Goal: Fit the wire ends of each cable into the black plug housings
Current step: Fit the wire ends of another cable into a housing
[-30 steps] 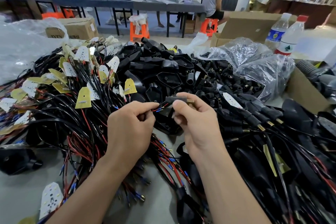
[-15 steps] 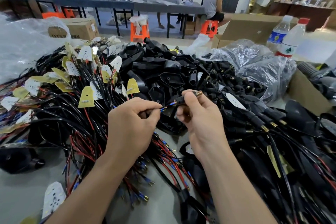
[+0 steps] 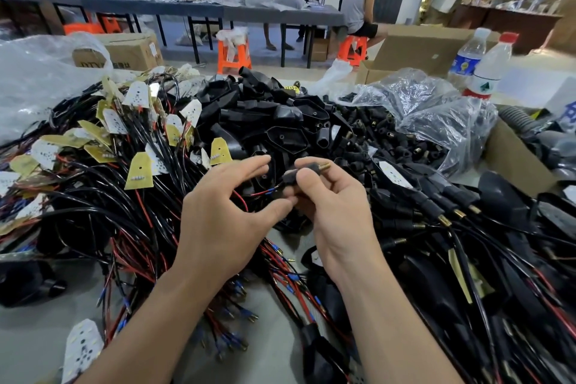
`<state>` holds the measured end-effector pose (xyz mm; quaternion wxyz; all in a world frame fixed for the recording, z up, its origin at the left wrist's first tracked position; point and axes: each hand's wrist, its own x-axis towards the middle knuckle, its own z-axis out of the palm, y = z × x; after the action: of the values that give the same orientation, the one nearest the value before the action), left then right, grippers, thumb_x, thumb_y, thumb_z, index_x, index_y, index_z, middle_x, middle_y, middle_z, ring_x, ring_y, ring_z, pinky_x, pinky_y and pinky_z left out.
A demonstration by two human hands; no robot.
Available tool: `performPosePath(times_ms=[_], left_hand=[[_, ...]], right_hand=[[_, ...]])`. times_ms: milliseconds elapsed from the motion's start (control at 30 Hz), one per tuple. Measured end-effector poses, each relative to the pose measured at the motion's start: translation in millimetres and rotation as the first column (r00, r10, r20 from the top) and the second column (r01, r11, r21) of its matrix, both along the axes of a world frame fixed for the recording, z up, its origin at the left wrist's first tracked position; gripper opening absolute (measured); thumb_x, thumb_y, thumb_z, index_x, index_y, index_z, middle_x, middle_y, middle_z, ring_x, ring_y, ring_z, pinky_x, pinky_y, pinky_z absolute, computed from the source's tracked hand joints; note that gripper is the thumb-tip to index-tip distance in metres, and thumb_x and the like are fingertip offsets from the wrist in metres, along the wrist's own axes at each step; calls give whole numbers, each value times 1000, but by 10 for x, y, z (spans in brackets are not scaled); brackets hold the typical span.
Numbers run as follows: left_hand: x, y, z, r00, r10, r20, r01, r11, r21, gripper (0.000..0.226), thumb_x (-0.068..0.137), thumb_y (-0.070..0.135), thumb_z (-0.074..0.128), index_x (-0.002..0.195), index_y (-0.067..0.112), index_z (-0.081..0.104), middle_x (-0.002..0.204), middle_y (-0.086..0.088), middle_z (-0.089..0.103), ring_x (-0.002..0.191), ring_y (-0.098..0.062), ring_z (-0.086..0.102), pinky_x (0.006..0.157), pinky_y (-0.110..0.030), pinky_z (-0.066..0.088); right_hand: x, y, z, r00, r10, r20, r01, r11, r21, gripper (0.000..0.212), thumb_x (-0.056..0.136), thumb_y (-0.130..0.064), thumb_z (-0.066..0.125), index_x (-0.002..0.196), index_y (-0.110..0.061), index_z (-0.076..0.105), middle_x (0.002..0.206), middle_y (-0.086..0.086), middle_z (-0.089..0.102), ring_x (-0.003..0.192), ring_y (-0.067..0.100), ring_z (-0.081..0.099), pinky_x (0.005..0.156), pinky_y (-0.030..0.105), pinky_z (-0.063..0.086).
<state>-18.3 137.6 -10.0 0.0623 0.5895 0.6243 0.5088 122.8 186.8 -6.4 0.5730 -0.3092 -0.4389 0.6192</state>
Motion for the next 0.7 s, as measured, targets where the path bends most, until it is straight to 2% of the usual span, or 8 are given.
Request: performPosePath(times_ms=[67, 133, 200, 267, 400, 567, 700], left_hand=[[-39, 21, -23, 999, -14, -48, 13, 1000, -21, 39, 71, 48, 74, 110, 43, 71, 121, 34, 61, 123, 15, 50, 99, 1, 29], [-82, 64, -42, 999, -43, -27, 41, 996, -85, 12, 76, 33, 78, 86, 39, 75, 125, 33, 61, 133, 13, 43, 104, 1, 24], [-110, 103, -80, 997, -77, 12, 78, 990, -114, 22, 79, 19, 83, 71, 39, 77, 120, 35, 64, 134, 15, 42, 108, -3, 25], [-106, 122, -84, 996, -84, 28, 86, 992, -90, 25, 78, 20, 85, 69, 42, 78, 115, 39, 66, 132, 15, 44, 108, -3, 26], [-70, 118, -80, 995, -99, -3, 98, 994, -37, 9, 70, 39, 80, 69, 47, 77, 112, 44, 65, 130, 15, 45, 105, -1, 24], [-61, 125, -117, 997, -70, 44, 71, 997, -24, 20, 70, 36, 94, 77, 45, 78, 109, 35, 69, 128, 9, 50, 105, -12, 32], [-47, 123, -102, 996, -83, 40, 83, 997, 3, 14, 70, 39, 90, 73, 46, 78, 107, 37, 70, 126, 8, 52, 106, -15, 34]], right_hand=[[9, 7, 8, 998, -34, -59, 34, 999, -10, 18, 99, 3, 58, 96, -9, 70, 78, 6, 71, 67, 15, 66, 63, 23, 55], [18, 13, 15, 993, -49, -111, 47, 999, -24, 18, 99, 4, 57, 97, -8, 70, 77, 6, 70, 65, 15, 65, 63, 22, 55], [20, 13, 11, 994, -45, -98, 43, 999, -20, 17, 99, 3, 58, 97, -8, 70, 77, 5, 70, 66, 15, 65, 63, 23, 55], [14, -7, -5, 1000, -28, -13, 28, 1000, 8, 16, 97, 4, 60, 96, -8, 71, 76, 6, 69, 66, 15, 63, 63, 23, 54], [9, -49, -17, 983, 8, 183, -22, 997, 76, 13, 92, 2, 67, 92, -8, 75, 75, 7, 70, 68, 13, 62, 64, 22, 53], [23, -41, -36, 978, -32, 206, 22, 999, 50, 17, 92, 0, 68, 96, -14, 77, 76, 13, 64, 69, 19, 58, 62, 22, 52], [13, -28, -17, 985, -42, 168, 38, 999, 26, 16, 101, -12, 59, 101, -13, 75, 70, 12, 62, 56, 16, 57, 52, 22, 49]])
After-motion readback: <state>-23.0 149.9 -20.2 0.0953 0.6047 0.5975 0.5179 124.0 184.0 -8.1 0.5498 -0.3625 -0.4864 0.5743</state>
